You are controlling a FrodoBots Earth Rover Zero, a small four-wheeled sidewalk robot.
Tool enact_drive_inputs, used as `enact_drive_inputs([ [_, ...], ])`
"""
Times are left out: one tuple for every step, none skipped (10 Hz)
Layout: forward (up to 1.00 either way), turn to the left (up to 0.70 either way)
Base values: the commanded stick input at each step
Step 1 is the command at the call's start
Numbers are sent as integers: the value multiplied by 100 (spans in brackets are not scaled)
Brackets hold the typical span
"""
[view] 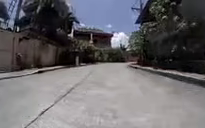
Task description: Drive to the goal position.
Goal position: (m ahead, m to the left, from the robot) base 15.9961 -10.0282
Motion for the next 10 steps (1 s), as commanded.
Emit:
enact_drive_inputs([
  [100, 14],
  [100, 12],
  [100, 7],
  [100, 2],
  [100, -3],
  [100, -7],
  [100, -12],
  [100, -17],
  [100, -21],
  [100, -26],
])
